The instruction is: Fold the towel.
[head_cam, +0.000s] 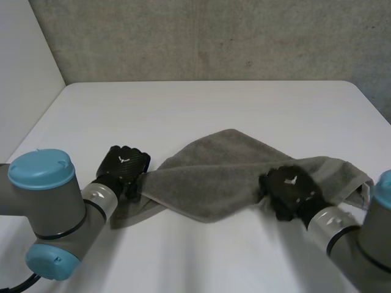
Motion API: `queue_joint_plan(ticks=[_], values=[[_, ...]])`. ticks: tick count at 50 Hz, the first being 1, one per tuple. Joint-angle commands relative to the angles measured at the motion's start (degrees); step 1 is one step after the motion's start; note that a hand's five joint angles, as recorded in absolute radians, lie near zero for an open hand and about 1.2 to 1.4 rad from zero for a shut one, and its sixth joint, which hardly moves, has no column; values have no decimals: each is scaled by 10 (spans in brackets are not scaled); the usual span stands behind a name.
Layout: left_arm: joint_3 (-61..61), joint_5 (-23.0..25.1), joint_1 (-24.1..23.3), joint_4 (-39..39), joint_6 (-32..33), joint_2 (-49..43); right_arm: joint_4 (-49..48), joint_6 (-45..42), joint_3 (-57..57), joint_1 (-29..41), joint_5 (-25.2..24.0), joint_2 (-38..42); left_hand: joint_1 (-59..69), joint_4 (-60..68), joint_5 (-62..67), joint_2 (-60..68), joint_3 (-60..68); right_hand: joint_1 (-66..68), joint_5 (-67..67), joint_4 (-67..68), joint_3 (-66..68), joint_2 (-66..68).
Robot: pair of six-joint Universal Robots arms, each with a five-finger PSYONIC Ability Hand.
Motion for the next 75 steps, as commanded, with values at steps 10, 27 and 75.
queue_joint_plan(ticks=[10,27,75], values=[[4,0,-1,20,0,-12,6,92,7,-164,-68,-118,-75,-73,-173,-75,-75,48,37,33,41,53],[16,-1,20,55,0,14,55,92,-39,-202,-74,-161,371,373,273,371,370,48,37,33,41,53],[-35,83,-6,-116,-9,83,340,-91,-330,-116,-11,14,-149,-147,-247,-149,-150,48,37,33,41,53]])
